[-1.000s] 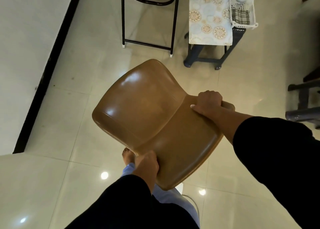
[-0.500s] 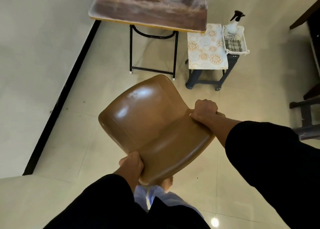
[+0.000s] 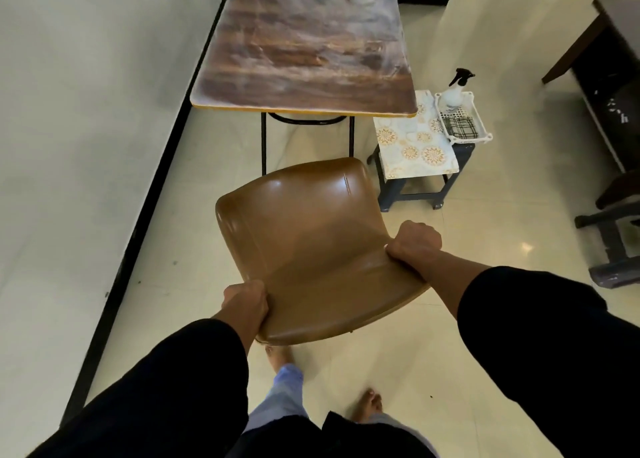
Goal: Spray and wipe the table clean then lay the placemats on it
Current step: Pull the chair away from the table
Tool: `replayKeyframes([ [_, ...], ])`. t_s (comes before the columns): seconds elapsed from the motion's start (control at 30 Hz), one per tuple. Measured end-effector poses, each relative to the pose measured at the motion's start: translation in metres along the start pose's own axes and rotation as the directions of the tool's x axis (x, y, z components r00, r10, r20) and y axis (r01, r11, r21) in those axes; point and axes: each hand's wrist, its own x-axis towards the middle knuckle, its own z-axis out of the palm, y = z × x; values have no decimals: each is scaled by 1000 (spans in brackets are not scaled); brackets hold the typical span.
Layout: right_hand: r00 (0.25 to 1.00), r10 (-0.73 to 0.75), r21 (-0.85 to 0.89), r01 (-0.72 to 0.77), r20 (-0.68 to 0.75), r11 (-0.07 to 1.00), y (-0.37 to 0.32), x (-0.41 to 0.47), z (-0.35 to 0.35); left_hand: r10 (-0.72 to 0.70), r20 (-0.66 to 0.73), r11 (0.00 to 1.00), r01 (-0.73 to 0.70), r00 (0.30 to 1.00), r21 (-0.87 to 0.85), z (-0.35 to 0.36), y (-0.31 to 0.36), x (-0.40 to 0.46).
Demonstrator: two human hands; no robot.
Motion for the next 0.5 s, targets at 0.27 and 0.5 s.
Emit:
replayKeyframes([
  [0.27, 991, 122, 170, -130, 54, 977, -76, 0, -15, 10, 14, 992, -12, 1000, 123, -54, 99, 41],
  [0.5, 977, 184, 208, -204, 111, 957, -114, 23, -10, 59, 34, 972, -65, 998, 226, -58, 147, 85],
])
